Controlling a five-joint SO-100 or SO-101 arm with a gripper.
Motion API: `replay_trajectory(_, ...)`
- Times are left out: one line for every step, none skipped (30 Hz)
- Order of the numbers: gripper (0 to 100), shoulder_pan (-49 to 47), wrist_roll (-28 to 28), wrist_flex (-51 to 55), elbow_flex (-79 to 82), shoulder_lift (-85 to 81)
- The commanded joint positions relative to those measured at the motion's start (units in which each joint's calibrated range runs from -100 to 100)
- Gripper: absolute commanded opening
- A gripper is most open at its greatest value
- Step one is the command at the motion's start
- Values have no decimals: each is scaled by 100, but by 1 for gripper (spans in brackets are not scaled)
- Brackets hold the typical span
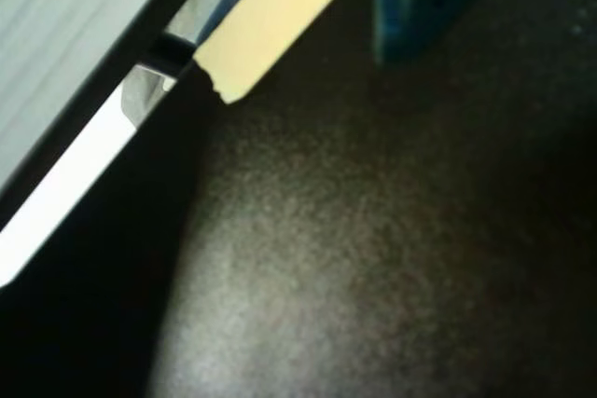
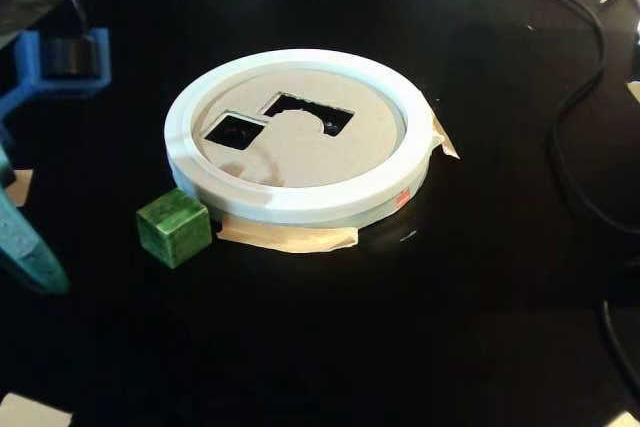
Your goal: Pick up the square block and drop it in corresponding square shaped hole
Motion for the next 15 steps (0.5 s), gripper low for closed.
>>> replay_trajectory(81, 80, -29, -134, 10, -79)
replay_trajectory(82, 80, -29, -134, 10, -79)
replay_trajectory(82, 80, -29, -134, 10, -79)
replay_trajectory(82, 80, -29, -154, 10, -79)
replay_trajectory(81, 80, -29, -154, 10, -79)
replay_trajectory(82, 80, -29, -134, 10, -79)
replay_trajectory(82, 80, -29, -134, 10, -79)
replay_trajectory(81, 80, -29, -134, 10, -79)
replay_trajectory(82, 80, -29, -134, 10, -79)
replay_trajectory(82, 80, -29, -154, 10, -79)
replay_trajectory(81, 80, -29, -144, 10, -79)
replay_trajectory(81, 80, -29, -154, 10, -79)
replay_trajectory(80, 80, -29, -134, 1, -79)
replay_trajectory(81, 80, -29, -144, 1, -79)
replay_trajectory(81, 80, -29, -114, 1, -79)
